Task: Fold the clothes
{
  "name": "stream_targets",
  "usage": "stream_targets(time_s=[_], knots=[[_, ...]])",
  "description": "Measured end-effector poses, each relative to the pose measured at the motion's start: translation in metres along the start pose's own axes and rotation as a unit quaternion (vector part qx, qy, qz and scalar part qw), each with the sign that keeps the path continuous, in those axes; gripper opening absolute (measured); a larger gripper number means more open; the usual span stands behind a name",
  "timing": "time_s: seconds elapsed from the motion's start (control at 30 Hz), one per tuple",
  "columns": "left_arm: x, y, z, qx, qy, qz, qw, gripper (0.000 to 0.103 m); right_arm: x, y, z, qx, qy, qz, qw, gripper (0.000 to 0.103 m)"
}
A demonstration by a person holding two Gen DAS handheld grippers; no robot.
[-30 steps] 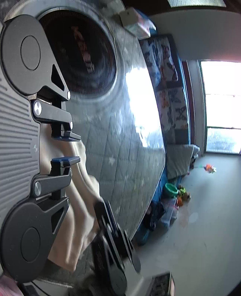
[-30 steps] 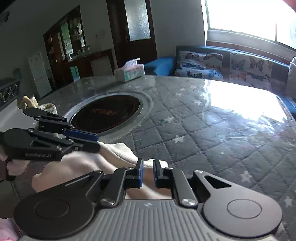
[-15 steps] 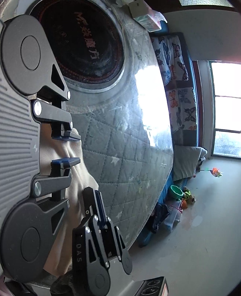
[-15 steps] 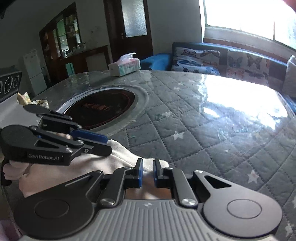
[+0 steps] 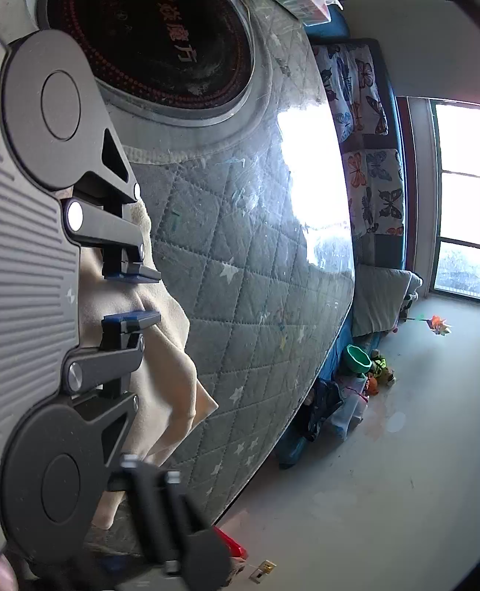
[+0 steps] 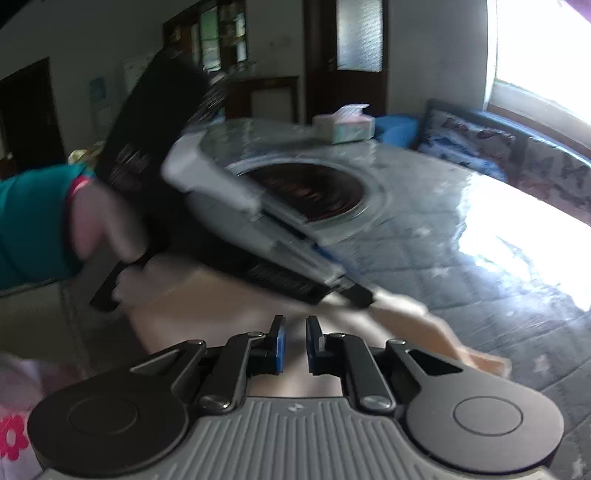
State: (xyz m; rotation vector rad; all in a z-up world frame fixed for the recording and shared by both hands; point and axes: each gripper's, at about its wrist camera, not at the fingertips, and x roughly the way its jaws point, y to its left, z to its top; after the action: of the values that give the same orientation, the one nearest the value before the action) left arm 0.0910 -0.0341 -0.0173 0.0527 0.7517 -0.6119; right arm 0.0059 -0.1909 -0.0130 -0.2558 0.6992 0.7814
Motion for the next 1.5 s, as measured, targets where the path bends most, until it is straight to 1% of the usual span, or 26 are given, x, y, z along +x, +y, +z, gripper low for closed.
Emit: stream_targets(time_s=[0.13, 0.2, 0.27, 0.33, 0.37, 0.4, 0.47, 0.53, 0.63, 0.73, 0.8, 0.87, 0.93, 1.03, 1.13, 1.17, 1.27, 1.33, 1.43, 1.5], knots=[[0.000, 0.001, -0.001, -0.003, -0.001, 0.002, 1.0000, 0.018, -0.002, 0.016, -0.013, -0.016, 0.018, 0.031, 0.999, 0.010], [0.000, 0.002, -0.002, -0.005, -0.002, 0.002, 1.0000, 0.018, -0.009, 0.024, -0.020, -0.026, 0.021, 0.040, 0.999, 0.015], [0.001, 0.001, -0.001, -0.008, -0.003, 0.003, 1.0000, 0.018, -0.015, 0.028, -0.025, -0.026, 0.023, 0.047, 0.998, 0.016], [0.002, 0.000, 0.000, -0.008, -0.003, 0.006, 0.9999, 0.020, -0.018, 0.031, -0.030, -0.023, 0.033, 0.063, 0.997, 0.016], [0.002, 0.000, 0.000, -0.008, -0.004, 0.007, 0.9999, 0.020, -0.019, 0.032, -0.033, -0.023, 0.035, 0.064, 0.997, 0.016], [0.002, 0.000, 0.000, -0.008, -0.004, 0.008, 0.9999, 0.021, -0.021, 0.033, -0.036, -0.023, 0.036, 0.064, 0.997, 0.016], [0.002, 0.000, 0.000, -0.008, -0.005, 0.008, 0.9999, 0.021, -0.029, 0.029, -0.035, -0.007, 0.024, 0.071, 0.997, 0.016], [0.001, -0.001, -0.001, -0.008, -0.006, 0.010, 0.9999, 0.021, -0.041, 0.023, -0.033, 0.009, 0.006, 0.061, 0.998, 0.016], [0.001, -0.002, -0.001, -0.008, -0.007, 0.011, 0.9999, 0.021, -0.049, 0.012, -0.030, 0.037, -0.013, 0.032, 0.999, 0.016], [0.001, -0.002, -0.001, -0.008, -0.008, 0.012, 0.9999, 0.021, -0.050, 0.003, -0.041, 0.054, 0.006, 0.006, 0.999, 0.017], [0.001, -0.003, -0.001, -0.007, -0.009, 0.013, 0.9999, 0.021, -0.050, 0.001, -0.050, 0.062, 0.027, 0.001, 0.998, 0.016], [0.000, -0.003, -0.002, -0.005, -0.010, 0.014, 0.9998, 0.021, -0.053, 0.002, -0.056, 0.064, 0.034, 0.005, 0.997, 0.016], [-0.004, -0.007, -0.002, 0.002, -0.018, 0.019, 0.9997, 0.021, -0.062, 0.001, -0.056, 0.070, 0.029, 0.010, 0.997, 0.016], [-0.018, -0.019, -0.004, 0.018, -0.041, 0.012, 0.9989, 0.020, -0.074, -0.008, -0.049, 0.081, 0.012, -0.002, 0.997, 0.016], [-0.032, -0.035, -0.011, 0.042, -0.056, -0.007, 0.9975, 0.019, -0.083, -0.023, -0.042, 0.096, -0.005, -0.027, 0.995, 0.016], [-0.035, -0.041, -0.013, 0.048, -0.057, -0.016, 0.9971, 0.019, -0.084, -0.030, -0.040, 0.098, -0.010, -0.047, 0.994, 0.016], [-0.040, -0.060, -0.024, 0.067, -0.052, -0.047, 0.9953, 0.018, -0.079, -0.050, -0.035, 0.117, -0.015, -0.089, 0.989, 0.017], [-0.041, -0.071, -0.030, 0.077, -0.048, -0.064, 0.9938, 0.018, -0.073, -0.061, -0.033, 0.126, -0.018, -0.108, 0.986, 0.017], [-0.040, -0.085, -0.038, 0.090, -0.041, -0.085, 0.9914, 0.018, -0.058, -0.076, -0.028, 0.139, -0.029, -0.117, 0.983, 0.017], [-0.038, -0.090, -0.041, 0.096, -0.035, -0.095, 0.9903, 0.018, -0.050, -0.081, -0.024, 0.136, -0.035, -0.111, 0.984, 0.017]])
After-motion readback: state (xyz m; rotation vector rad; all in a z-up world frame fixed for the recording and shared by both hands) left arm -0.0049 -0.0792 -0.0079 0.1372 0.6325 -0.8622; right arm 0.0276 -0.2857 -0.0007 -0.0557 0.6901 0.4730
